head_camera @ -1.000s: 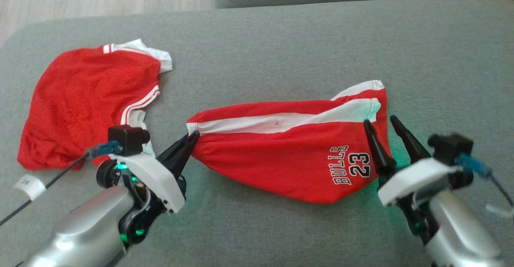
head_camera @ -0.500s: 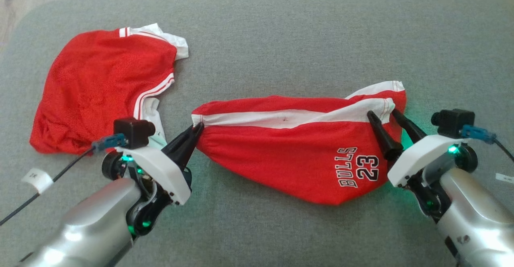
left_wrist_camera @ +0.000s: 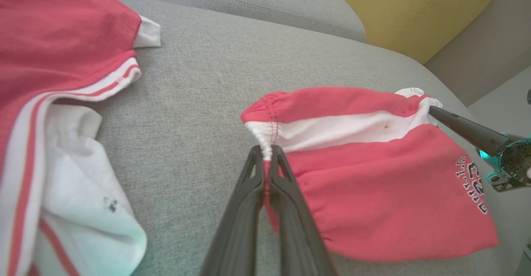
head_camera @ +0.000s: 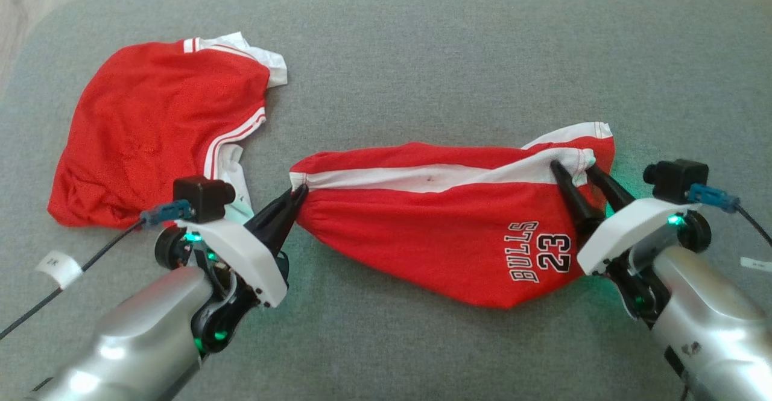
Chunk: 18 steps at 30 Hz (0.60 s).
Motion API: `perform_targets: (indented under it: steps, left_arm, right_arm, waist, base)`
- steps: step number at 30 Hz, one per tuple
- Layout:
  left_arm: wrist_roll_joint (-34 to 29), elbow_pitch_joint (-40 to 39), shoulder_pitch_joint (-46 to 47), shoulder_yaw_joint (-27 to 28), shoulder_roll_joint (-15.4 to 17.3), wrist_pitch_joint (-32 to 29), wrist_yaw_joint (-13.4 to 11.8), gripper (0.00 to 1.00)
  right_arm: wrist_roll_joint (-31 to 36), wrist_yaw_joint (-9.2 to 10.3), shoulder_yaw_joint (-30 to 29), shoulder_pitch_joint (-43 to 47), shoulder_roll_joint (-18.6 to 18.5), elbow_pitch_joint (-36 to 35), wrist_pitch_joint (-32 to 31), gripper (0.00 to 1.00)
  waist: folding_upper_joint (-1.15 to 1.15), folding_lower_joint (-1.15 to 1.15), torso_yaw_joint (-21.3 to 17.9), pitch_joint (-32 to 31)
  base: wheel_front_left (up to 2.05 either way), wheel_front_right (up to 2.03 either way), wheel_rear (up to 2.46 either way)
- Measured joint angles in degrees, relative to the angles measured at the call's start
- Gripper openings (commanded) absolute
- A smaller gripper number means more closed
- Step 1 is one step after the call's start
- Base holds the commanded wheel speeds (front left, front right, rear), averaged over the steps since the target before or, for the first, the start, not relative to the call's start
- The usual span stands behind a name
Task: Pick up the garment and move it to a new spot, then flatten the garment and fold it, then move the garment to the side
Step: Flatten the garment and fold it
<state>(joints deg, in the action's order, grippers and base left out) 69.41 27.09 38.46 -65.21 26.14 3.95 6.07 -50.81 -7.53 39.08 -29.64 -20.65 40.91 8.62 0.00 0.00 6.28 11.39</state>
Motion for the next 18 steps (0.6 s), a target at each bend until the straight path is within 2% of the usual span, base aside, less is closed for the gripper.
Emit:
perform_targets:
  steps: [1,2,11,15,18]
  left_arm:
    - [0.00,0.05,0.03,0.00,-0.01,0.00,0.01,0.00]
    - [0.00,0.13,0.08,-0.01,-0.03,0.00,0.01,0.00]
    - [-1.99,0.53,1.22,0.01,-0.07,2.77,0.09,0.00]
    - [-4.78,0.49,4.67,0.76,-0.05,6.21,0.04,0.00]
    - [-7.66,0.73,11.34,2.85,-0.75,7.95,-0.03,0.00]
  right_arm:
    - [-0.16,0.00,0.67,-0.46,-0.08,0.02,0.64,0.25]
    - [-0.32,0.00,1.21,-0.87,-0.18,0.03,1.25,0.00]
    - [-2.64,0.00,4.37,-3.67,-2.54,-0.02,4.69,0.00]
    - [-2.56,0.00,1.33,-7.43,-4.80,-1.94,5.31,0.00]
    - [-0.64,0.00,-2.93,-13.72,-6.87,-3.91,5.58,0.00]
  waist:
    - [0.00,0.00,0.00,0.15]
    - [0.00,0.00,-0.02,0.29]
    - [0.00,0.00,-0.77,0.68]
    - [0.00,0.00,-2.03,0.94]
    - [0.00,0.00,-3.13,1.88]
  base:
    - [0.00,0.00,0.00]
    - [0.00,0.00,0.00]
    - [0.00,0.00,0.00]
    - [0.00,0.00,0.00]
    - [0.00,0.00,0.00]
